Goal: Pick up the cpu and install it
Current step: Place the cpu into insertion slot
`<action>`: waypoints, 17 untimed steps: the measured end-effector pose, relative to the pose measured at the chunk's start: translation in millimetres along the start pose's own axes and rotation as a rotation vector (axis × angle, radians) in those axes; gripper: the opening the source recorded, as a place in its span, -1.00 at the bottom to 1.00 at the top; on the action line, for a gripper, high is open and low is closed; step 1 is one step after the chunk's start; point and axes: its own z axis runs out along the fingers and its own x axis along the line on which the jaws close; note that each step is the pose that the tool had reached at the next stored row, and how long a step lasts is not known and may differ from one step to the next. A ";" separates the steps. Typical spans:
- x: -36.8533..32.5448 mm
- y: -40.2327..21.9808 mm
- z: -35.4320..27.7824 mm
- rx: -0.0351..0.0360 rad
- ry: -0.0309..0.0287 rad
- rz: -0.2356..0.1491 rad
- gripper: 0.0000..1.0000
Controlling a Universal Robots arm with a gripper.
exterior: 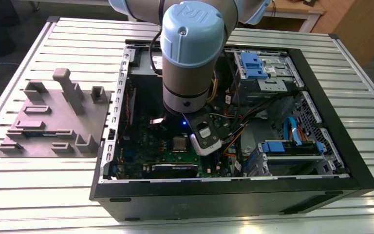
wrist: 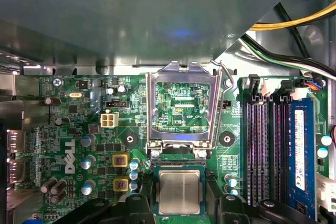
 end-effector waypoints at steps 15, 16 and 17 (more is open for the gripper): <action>-0.1 0.2 -4.2 -0.0002 -0.0001 0.000 0.07; 0.0 0.3 -7.0 0.0001 0.0000 0.000 0.07; -0.1 0.4 -9.9 0.0002 0.0002 0.000 0.07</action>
